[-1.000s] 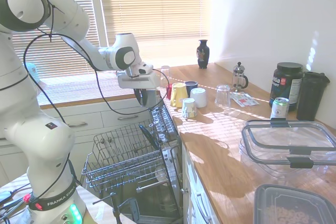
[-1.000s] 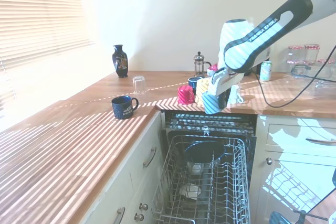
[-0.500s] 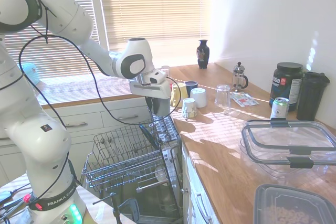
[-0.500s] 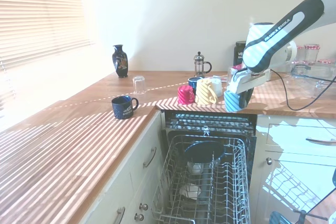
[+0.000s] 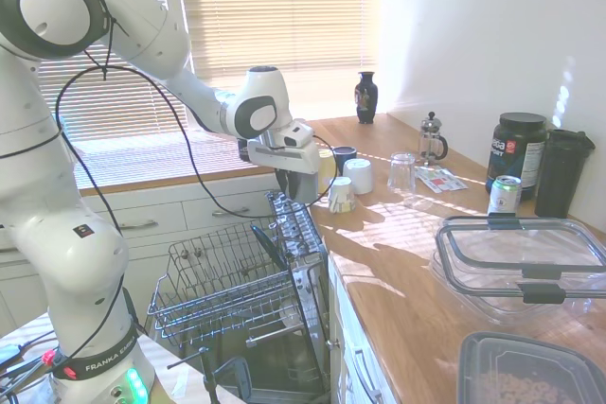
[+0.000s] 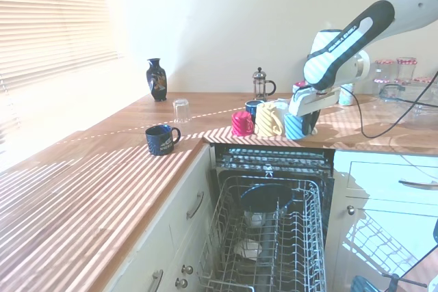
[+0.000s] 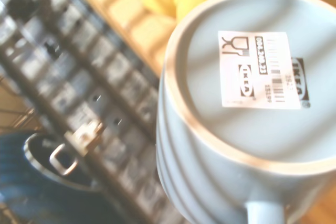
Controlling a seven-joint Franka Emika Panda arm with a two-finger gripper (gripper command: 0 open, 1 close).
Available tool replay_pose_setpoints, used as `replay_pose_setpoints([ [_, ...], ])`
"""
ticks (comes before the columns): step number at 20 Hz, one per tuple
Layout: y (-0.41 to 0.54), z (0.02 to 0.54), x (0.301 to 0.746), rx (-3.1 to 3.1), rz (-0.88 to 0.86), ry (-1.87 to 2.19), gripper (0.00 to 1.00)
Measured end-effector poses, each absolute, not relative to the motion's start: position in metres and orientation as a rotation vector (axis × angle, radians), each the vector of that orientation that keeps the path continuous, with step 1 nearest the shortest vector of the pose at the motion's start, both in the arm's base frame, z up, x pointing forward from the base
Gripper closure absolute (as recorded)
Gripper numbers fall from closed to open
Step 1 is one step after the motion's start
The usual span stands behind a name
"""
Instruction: Remove a mug cup out of the dishwasher
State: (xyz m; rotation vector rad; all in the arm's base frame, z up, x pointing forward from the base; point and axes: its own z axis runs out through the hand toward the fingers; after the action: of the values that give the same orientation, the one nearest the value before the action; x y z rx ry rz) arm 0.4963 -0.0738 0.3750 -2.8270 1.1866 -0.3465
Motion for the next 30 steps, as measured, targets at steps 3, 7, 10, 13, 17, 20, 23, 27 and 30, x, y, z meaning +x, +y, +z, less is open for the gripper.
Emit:
replay_pose_setpoints([
  [3, -0.081, 0.37, 0.514, -2.831, -0.33, 1.197, 1.0],
  [7, -0.094, 0.372, 0.533, -2.841, -0.317, 1.196, 1.0],
  [10, -0.1, 0.37, 0.543, -2.859, -0.294, 1.181, 1.0],
  [13, -0.099, 0.361, 0.55, -2.876, -0.274, 1.159, 1.0],
  [17, -0.097, 0.345, 0.554, -2.912, -0.239, 1.135, 0.0],
  [20, -0.094, 0.34, 0.559, -2.911, -0.227, 1.153, 0.0],
  [23, -0.091, 0.34, 0.561, -2.912, -0.232, 1.166, 0.0],
  [27, -0.091, 0.34, 0.563, -2.916, -0.23, 1.171, 0.0],
  [30, -0.09, 0.339, 0.563, -2.917, -0.229, 1.179, 0.0],
])
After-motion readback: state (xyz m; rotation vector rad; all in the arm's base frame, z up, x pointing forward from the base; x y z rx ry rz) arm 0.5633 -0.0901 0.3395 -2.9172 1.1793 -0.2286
